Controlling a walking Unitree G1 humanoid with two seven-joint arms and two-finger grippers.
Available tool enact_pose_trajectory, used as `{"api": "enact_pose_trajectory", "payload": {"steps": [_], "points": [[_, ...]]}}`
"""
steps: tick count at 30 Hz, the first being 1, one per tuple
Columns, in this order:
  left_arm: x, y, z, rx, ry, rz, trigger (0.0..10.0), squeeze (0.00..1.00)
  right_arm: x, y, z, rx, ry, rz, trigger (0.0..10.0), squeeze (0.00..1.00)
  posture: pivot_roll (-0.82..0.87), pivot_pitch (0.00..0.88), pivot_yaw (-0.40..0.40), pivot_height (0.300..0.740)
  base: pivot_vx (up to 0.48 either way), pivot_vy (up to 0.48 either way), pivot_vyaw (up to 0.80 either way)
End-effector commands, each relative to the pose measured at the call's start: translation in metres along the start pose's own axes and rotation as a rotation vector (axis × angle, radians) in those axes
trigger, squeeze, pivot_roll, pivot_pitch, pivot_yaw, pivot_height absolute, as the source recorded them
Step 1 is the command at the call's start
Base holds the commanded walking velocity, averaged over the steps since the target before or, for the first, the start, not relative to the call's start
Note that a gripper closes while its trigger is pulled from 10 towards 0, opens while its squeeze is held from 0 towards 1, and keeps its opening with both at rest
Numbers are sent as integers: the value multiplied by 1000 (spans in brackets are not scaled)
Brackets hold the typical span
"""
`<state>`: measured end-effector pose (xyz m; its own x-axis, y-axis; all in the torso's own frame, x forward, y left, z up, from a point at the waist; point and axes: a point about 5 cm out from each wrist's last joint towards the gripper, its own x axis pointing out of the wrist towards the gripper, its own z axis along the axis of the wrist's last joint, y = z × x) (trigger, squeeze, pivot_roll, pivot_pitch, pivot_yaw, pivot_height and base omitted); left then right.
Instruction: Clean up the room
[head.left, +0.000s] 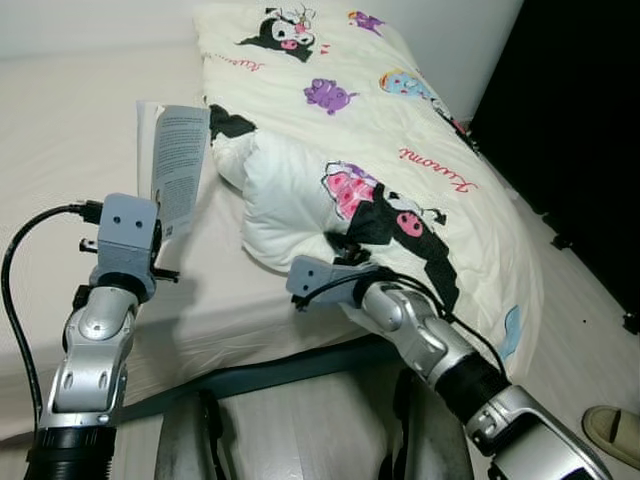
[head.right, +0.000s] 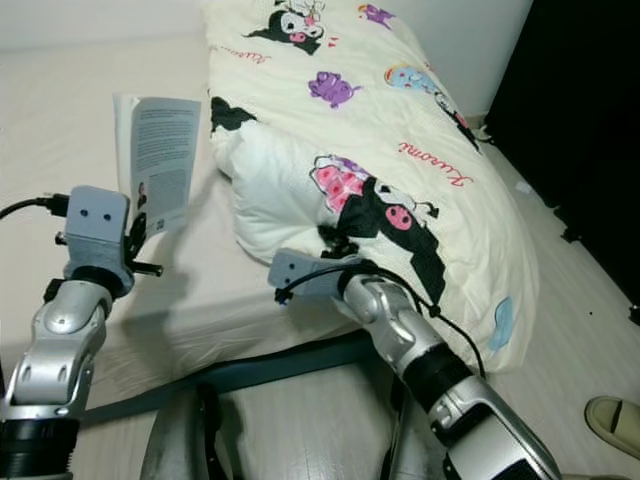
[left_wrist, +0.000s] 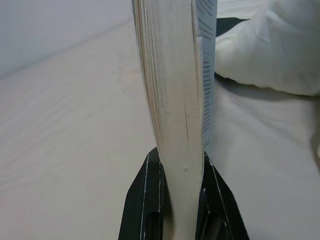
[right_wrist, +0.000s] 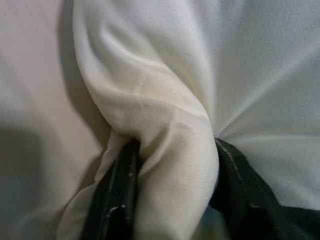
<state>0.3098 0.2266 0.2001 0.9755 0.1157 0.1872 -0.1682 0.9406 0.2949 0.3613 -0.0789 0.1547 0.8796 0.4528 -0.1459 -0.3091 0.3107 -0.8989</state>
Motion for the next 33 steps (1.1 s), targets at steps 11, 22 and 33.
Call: {"api": "enact_pose_trajectory", "payload": {"steps": [11,22,33], "points": [[3,2,7,-5,-32,19,0,0,-7,3,-8,232,-7,70,0,0,98,236,7,300,0,0,0],[7,-3,6,-25,-38,26,0,0,-58,-33,49,922,-541,420,0,0,51,189,2,300,0,0,0],[10,-13,5,-37,-44,9,0,0,-103,36,43,771,-403,960,0,0,40,176,3,300,0,0,0]]}}
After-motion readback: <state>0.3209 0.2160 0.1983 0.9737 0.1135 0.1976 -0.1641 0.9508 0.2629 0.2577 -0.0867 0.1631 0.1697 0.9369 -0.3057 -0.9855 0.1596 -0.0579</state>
